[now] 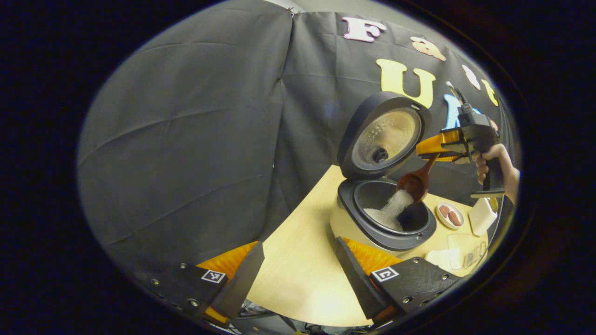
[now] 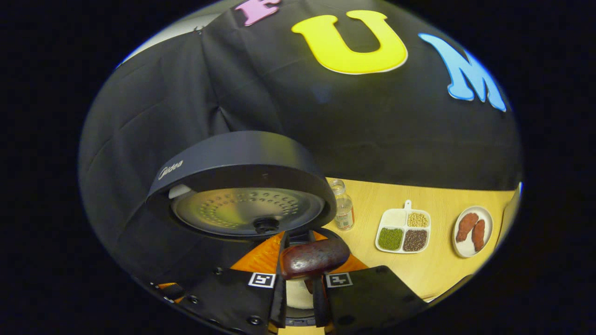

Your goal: Close the left gripper, press the button to open the rice cooker; take a wooden spoon from the chopstick holder with the right hand, scoop a spoonful of rice and pour it into the rice cooker, then put the wooden spoon back into the chopstick holder.

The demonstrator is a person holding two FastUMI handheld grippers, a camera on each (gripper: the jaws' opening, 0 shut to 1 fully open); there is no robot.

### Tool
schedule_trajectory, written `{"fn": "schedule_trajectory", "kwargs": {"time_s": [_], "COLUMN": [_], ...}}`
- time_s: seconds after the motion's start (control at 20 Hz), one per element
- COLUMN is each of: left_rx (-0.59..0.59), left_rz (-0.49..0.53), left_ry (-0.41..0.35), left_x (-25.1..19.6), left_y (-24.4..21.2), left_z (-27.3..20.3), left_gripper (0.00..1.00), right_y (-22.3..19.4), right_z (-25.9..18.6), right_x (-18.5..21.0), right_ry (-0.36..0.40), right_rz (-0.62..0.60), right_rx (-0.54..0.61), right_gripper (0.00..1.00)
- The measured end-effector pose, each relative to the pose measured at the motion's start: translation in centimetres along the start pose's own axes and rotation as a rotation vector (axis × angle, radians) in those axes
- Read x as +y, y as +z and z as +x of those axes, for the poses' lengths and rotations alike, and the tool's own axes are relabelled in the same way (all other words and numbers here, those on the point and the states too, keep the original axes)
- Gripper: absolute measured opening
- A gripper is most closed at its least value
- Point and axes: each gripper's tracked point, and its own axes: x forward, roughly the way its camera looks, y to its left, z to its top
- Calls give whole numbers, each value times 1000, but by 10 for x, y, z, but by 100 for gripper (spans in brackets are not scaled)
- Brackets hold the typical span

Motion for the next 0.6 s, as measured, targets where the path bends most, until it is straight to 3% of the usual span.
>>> {"fn": "schedule_trajectory", "kwargs": {"time_s": [0.05, 0.1, 0.6], "left_rx": [-1, -3, 1], "left_rz": [2, 4, -24], "left_ry": [4, 12, 62], "left_x": [1, 3, 22], "left_y": [1, 0, -6], "left_z": [0, -1, -11], "left_gripper": [99, 98, 98], "right_y": [-1, -5, -18], "right_z": [-1, 3, 5], "right_x": [4, 7, 35], "right_ry": [0, 9, 4], "right_rz": [-32, -59, -486], "right_rx": [3, 6, -64], "right_gripper": [21, 25, 25]}}
